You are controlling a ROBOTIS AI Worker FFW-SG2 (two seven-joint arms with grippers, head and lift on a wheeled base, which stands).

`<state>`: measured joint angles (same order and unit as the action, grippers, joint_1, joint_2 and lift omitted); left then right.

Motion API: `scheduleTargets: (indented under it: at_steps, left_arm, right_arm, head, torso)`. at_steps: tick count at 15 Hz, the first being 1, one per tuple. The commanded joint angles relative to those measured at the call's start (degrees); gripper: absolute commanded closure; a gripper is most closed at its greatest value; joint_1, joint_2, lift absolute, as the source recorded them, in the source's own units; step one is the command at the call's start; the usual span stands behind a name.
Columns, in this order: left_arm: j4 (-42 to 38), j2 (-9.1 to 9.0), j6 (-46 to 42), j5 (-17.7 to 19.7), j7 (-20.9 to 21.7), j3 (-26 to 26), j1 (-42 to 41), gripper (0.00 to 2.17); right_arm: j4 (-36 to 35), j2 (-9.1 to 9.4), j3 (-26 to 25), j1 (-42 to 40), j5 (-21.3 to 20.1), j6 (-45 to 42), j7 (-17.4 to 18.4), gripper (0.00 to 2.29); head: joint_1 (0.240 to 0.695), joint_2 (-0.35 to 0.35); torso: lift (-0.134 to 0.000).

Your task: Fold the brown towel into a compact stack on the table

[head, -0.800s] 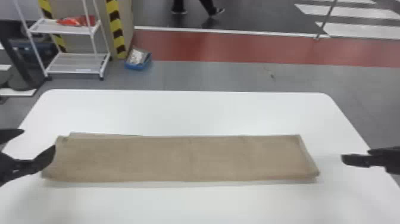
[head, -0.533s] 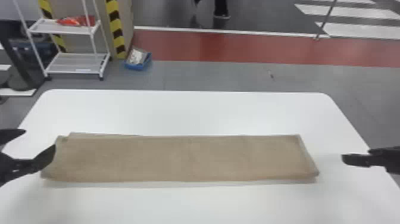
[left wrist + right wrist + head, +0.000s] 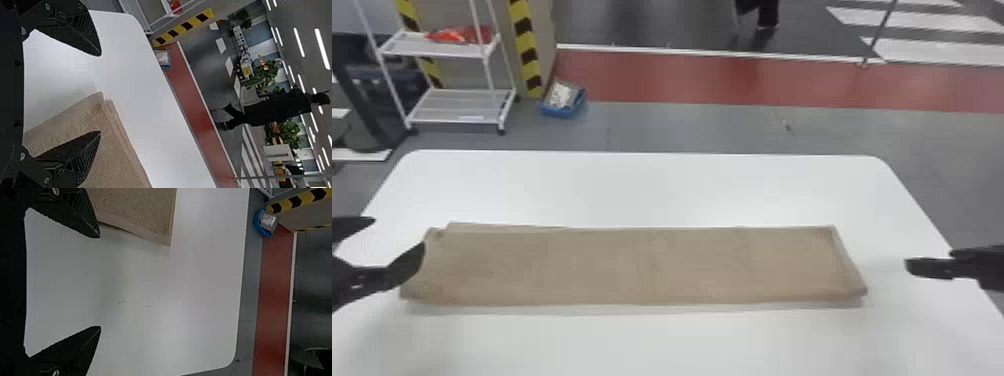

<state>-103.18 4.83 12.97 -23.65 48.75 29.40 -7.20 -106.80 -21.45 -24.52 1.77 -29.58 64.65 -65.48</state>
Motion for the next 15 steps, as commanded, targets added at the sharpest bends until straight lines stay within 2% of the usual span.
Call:
scheduleTargets:
  at_steps: [1, 3, 7, 10, 14, 15]
  left_arm:
    - [0.00, 0.00, 0.17, 0.01, 0.02, -0.04, 0.09, 0.20]
    - [0.35, 0.00, 3.16, -0.25, 0.46, -0.22, 0.96, 0.21]
    - [2.55, -0.09, 18.98, 0.45, 4.42, -0.31, 6.76, 0.26]
    - [4.22, -0.09, 24.96, 0.54, 5.39, -0.48, 9.58, 0.27]
    - [6.68, -0.09, 31.99, -1.13, 6.18, -1.54, 12.48, 0.27]
    - [7.21, 0.00, 33.22, -1.22, 6.70, -1.54, 13.09, 0.35]
  right_arm:
    - [0.10, 0.00, -0.09, 0.16, 0.05, 0.00, 0.00, 0.05]
    - [0.10, 0.00, -0.17, 0.16, -0.04, 0.00, 0.00, 0.05]
    - [0.27, 0.09, -0.09, -0.01, -0.04, 0.00, 0.00, 0.05]
    - [0.27, 0.18, -0.26, -0.37, -0.13, -0.17, 0.00, 0.05]
    - [0.45, 0.18, -0.35, -0.45, -0.13, -0.88, 0.09, 0.05]
    - [0.54, 0.26, -0.35, -0.45, -0.22, -0.88, 0.18, 0.05]
  head:
    - [0.695, -0.096]
    - [0.695, -0.097]
    - [0.695, -0.098]
    - [0.695, -0.094]
    - [0.695, -0.102]
    - [0.695, -0.105]
  torso:
    - [-0.124]
    - [-0.124]
    - [-0.124]
    - [-0.124]
    - [-0.124]
    - [-0.124]
